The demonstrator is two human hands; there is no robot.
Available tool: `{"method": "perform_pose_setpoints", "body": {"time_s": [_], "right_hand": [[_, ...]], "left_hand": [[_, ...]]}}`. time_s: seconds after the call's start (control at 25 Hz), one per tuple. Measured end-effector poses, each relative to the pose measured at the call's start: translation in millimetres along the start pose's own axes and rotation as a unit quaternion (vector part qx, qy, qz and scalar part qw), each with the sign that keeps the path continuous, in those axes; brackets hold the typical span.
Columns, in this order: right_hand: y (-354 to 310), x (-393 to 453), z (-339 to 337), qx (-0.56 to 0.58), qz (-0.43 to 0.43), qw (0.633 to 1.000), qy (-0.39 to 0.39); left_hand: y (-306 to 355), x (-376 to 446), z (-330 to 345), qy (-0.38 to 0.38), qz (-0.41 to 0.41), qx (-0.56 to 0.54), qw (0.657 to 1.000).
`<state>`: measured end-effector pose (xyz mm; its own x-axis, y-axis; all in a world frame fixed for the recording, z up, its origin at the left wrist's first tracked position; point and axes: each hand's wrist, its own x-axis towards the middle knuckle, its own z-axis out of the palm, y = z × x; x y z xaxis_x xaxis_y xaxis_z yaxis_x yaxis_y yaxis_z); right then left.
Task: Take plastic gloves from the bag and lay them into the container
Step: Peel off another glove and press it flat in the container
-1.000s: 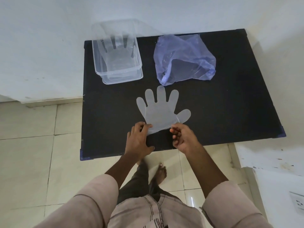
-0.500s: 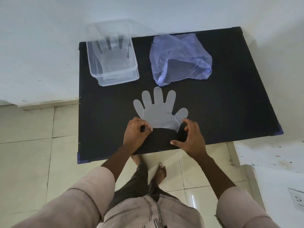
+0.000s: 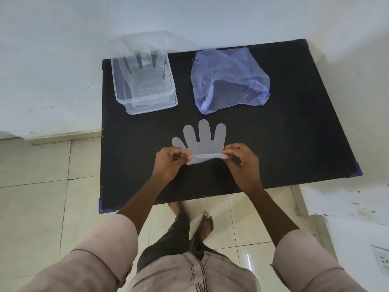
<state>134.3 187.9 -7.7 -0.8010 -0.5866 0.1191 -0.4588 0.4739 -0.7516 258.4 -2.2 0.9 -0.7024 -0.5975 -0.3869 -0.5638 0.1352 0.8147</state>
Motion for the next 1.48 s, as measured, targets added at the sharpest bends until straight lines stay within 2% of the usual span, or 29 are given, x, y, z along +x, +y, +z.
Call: {"method": "perform_pose_setpoints", "body": {"time_s": [0.08,0.16,0.32,0.44,0.6,0.76,0.96,1.04,1.24,1.32,1.4,1.48], "right_hand": [[-9.1,9.2,-6.5,0.100,0.078,0.992,-0.004],[-15.0,15.0,-8.6,0.134,0.132,0.982,-0.020],[-16.6,25.9,-11.6,-0.044,0.075,0.996,0.000],[-23.1,30.2,-15.2,-0.073,0.020,0.997,0.002],[-35.7,25.6,-22.5,0.042,0.002,0.999,0.015],[-56.9,25.5,-28.2,0.240,0.130,0.962,-0.017],[-73.8,38.2,-42.3,0.320,0.245,0.911,-0.085],[-76.5,41.9,-47.8,0.303,0.252,0.915,-0.086],[-78.4,47.9,-54.6,0.164,0.198,0.962,-0.087],[-76.4,49.1,-57.5,0.061,0.129,0.985,-0.097],[-74.1,47.5,-58.8,-0.013,0.068,0.991,-0.112],[-72.9,46.2,-58.8,0.075,0.139,0.981,-0.111]], "left_hand": [[7.9,3.3,-2.3,-0.014,-0.019,-0.038,0.999],[12.8,3.8,-3.9,-0.023,-0.031,-0.075,0.996],[23.5,4.7,-10.4,-0.002,-0.023,-0.141,0.990],[32.6,4.9,-15.7,0.011,-0.015,-0.150,0.989],[44.2,2.4,-21.9,0.015,0.005,-0.156,0.988],[50.2,0.4,-25.8,-0.009,0.016,-0.182,0.983],[63.3,-6.5,-30.1,-0.052,0.014,-0.249,0.967],[68.5,-8.1,-31.2,-0.052,0.013,-0.253,0.966],[76.9,-8.6,-31.3,-0.043,0.020,-0.246,0.968],[78.4,-7.9,-31.2,-0.046,0.025,-0.236,0.970],[78.4,-8.3,-30.2,-0.043,0.026,-0.225,0.973],[78.2,-9.3,-29.5,-0.038,0.025,-0.217,0.975]]}}
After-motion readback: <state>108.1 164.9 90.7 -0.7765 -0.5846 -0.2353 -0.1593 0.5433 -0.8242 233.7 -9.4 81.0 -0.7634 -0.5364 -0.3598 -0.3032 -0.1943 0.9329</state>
